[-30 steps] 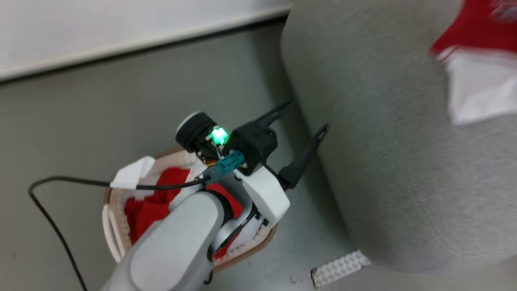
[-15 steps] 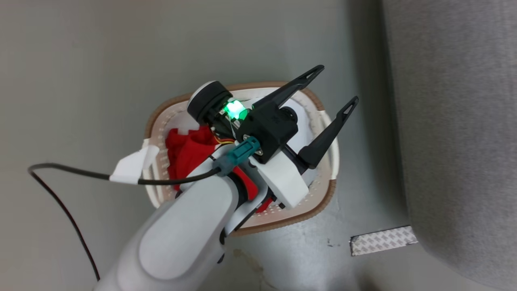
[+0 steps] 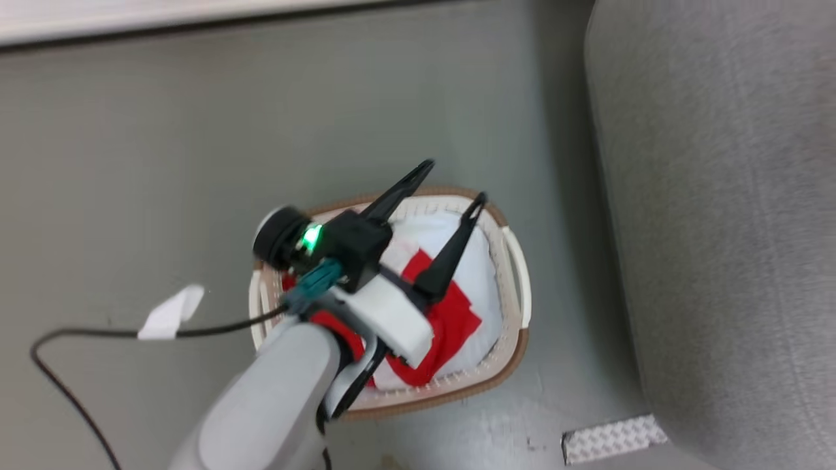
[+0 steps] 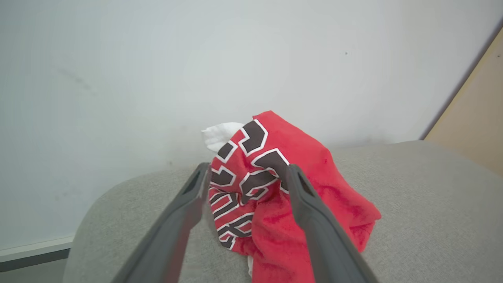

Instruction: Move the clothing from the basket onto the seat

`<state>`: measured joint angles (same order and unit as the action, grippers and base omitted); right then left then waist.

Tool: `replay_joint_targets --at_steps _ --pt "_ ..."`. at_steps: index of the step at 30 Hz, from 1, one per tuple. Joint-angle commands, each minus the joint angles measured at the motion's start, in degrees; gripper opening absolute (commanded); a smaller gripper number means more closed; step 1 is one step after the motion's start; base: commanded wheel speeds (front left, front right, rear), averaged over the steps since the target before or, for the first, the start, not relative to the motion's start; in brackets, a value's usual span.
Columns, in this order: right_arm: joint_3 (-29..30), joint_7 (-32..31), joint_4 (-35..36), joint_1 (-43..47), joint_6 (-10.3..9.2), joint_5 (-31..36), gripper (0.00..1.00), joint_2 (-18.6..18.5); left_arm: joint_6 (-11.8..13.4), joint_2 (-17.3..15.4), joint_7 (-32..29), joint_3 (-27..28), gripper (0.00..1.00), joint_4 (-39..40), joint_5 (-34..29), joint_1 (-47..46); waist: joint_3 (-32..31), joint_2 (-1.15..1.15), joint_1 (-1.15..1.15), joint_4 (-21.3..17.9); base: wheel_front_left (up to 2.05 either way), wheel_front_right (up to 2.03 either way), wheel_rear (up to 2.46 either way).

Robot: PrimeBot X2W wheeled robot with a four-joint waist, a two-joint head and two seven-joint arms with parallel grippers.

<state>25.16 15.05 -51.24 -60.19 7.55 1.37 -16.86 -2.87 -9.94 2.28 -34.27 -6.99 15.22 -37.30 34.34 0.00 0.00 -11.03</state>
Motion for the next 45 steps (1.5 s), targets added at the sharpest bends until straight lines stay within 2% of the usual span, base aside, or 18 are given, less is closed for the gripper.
replay_joint_targets --at_steps 1,6,11,18,23,28,32,45 --pt "-1.8 0.2 3.8 4.5 -0.12 -0.9 1.0 1.2 0.6 -0.7 1.4 0.5 1.0 -0.7 0.8 2.6 -7.3 0.0 0.0 -0.4 0.0 0.0 0.0" --pt "-6.6 0.2 18.2 18.4 -0.12 -5.8 1.0 5.0 3.2 -1.3 6.2 3.1 1.0 -3.5 3.3 9.3 -16.1 0.0 0.0 0.9 0.0 0.0 0.0" --pt "-11.5 0.1 28.6 31.8 -0.12 -6.6 1.0 8.2 5.5 -2.3 10.8 6.1 1.0 -6.7 6.0 16.4 -23.8 0.0 0.0 2.3 0.0 0.0 0.0" --pt "-19.8 0.1 35.3 47.0 -0.12 -7.2 1.0 11.1 8.2 -3.6 12.8 11.3 1.0 -8.6 6.7 26.0 -31.5 0.0 0.0 4.9 0.0 0.0 0.0" --pt "-23.0 0.1 37.6 54.4 -0.12 -7.6 1.0 12.7 9.3 -3.0 12.8 16.4 1.0 -5.6 5.0 31.8 -34.2 0.0 0.0 6.3 0.0 0.0 0.0" --pt "-26.5 0.1 38.9 61.2 -0.12 -9.0 1.0 13.7 8.1 -1.2 12.9 21.7 1.0 -2.4 2.5 38.8 -36.1 0.0 0.0 7.1 0.0 0.0 0.0" --pt "-27.2 0.1 40.1 65.2 -0.12 -11.7 1.0 13.9 5.5 1.2 12.9 25.8 1.0 -1.3 0.3 42.9 -37.3 0.0 0.0 7.5 0.0 0.0 0.0" --pt "-27.7 0.1 39.5 65.3 -0.12 -12.0 1.0 13.9 0.7 4.9 12.9 31.0 1.0 -2.1 -3.8 43.3 -37.9 0.0 0.0 7.5 0.0 0.0 0.0"
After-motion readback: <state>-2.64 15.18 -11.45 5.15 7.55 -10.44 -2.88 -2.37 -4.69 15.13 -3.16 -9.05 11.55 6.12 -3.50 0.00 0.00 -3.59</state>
